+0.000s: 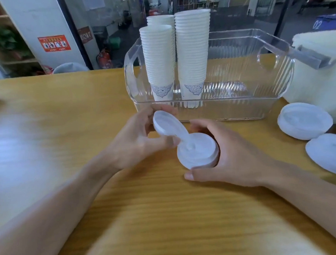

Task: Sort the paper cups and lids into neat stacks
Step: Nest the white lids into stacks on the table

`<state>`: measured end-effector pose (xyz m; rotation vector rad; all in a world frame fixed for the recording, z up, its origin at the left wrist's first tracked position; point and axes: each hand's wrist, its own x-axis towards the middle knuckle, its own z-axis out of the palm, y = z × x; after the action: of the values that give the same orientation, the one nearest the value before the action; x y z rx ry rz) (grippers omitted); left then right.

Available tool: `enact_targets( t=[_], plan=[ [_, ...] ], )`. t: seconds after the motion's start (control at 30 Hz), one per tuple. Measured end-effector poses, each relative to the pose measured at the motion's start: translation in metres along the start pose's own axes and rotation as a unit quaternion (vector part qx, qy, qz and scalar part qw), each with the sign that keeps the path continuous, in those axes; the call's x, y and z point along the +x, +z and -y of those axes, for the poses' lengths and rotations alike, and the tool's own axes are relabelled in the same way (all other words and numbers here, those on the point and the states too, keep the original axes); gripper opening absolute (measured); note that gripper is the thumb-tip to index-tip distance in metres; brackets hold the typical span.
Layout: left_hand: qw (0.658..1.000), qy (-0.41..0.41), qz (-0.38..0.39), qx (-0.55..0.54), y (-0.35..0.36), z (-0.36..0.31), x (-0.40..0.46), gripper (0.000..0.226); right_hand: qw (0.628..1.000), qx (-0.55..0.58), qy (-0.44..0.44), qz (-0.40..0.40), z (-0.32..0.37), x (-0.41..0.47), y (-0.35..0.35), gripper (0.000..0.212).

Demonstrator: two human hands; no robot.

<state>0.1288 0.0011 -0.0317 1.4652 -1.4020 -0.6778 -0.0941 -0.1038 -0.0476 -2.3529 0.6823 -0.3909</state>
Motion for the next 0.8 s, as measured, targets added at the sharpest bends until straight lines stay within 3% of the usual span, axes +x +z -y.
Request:
enact_targets(
  t=[0.2, 0.57, 0.8],
  plan=[
    [0.997, -0.001, -0.052, -0.06, -0.004, -0.002, 0.004, 0.088, 1.0, 0.001, 0.002, -0.022, -0.001, -0.002, -0.001, 0.115],
    [0.99, 0.046, 0.009, 0.137, 0.011, 0.006, -0.003, 0.072, 1.0, -0.008, 0.004, -0.012, -0.005, -0.003, -0.006, 0.109],
    [0.989, 0.046, -0.018, 0.138, 0.012, 0.009, -0.007, 0.078, 0.999, 0.034, 0.0, 0.004, -0.007, -0.002, -0.007, 0.106]
  ],
)
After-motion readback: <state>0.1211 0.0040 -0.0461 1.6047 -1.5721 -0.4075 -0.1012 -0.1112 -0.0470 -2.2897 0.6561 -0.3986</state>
